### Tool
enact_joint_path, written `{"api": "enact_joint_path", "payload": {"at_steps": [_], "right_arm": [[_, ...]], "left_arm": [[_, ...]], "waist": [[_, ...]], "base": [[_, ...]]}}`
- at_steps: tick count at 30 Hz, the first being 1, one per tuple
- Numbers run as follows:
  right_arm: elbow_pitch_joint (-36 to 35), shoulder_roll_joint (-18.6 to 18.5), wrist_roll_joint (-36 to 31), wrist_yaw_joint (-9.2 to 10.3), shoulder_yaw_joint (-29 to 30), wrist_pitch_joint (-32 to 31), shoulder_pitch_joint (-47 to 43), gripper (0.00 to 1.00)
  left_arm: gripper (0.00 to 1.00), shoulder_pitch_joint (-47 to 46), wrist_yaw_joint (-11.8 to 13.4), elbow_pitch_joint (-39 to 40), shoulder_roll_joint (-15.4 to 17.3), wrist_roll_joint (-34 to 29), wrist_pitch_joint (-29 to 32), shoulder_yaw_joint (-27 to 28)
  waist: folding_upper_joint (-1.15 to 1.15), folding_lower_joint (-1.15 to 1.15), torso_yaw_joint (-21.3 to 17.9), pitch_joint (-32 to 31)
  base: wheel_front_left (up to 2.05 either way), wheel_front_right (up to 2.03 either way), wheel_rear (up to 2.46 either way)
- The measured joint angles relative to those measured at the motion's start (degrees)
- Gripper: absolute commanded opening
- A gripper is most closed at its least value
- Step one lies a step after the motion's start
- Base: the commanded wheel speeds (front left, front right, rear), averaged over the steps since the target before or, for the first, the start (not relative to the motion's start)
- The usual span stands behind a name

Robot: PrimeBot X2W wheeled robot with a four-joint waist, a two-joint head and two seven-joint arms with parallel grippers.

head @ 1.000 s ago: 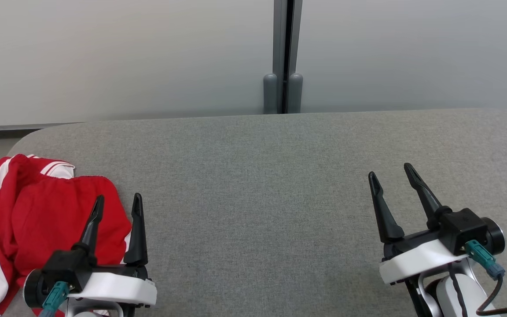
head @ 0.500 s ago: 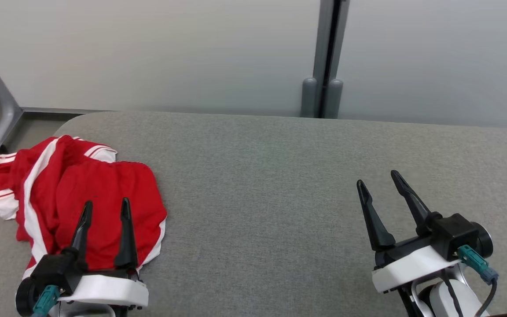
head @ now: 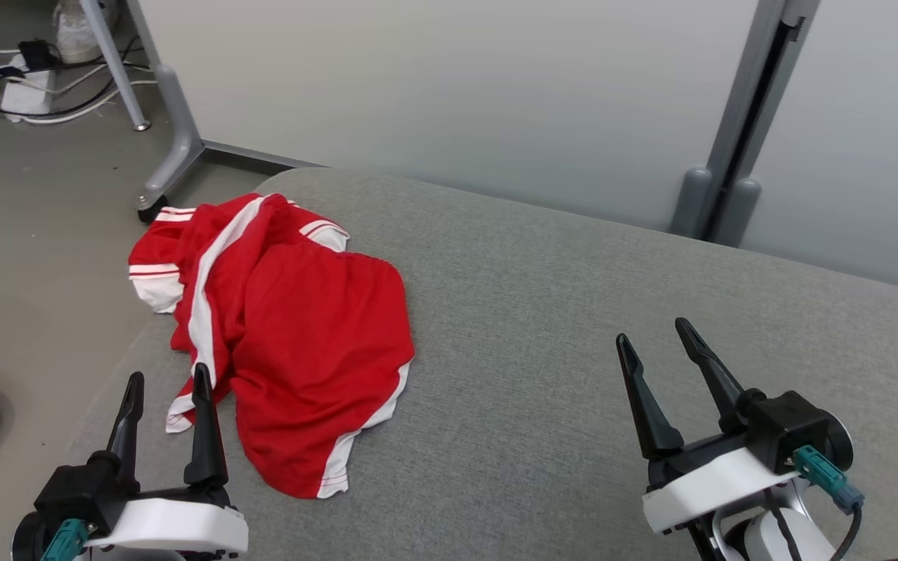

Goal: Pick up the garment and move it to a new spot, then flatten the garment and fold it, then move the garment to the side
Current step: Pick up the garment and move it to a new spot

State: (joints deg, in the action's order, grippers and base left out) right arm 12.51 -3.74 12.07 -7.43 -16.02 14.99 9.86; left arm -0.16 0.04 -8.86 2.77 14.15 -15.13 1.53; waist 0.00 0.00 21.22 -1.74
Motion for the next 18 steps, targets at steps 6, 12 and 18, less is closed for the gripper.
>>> {"api": "enact_joint_path", "payload": {"at_steps": [6,12,18], "right_arm": [[0.1,0.1,0.1,0.00,-0.2,0.0,-0.1,1.00],[0.1,0.3,1.1,0.00,-0.6,0.0,-0.1,1.00],[0.0,0.4,1.6,0.00,-0.4,0.0,-0.1,1.00]], "left_arm": [[1.00,0.6,-0.3,-0.1,0.0,-0.1,0.0,0.4],[1.00,0.8,-0.5,-0.4,0.0,0.1,0.0,0.6],[1.00,-0.5,-2.6,-4.1,0.1,2.7,1.3,-0.6]], "waist": [[0.00,0.00,3.4,-0.3],[0.00,0.00,5.1,-0.7],[0.00,0.00,4.3,-0.6]], "base": [[0.00,0.00,0.00],[0.00,0.00,0.00],[0.00,0.00,0.00]]}}
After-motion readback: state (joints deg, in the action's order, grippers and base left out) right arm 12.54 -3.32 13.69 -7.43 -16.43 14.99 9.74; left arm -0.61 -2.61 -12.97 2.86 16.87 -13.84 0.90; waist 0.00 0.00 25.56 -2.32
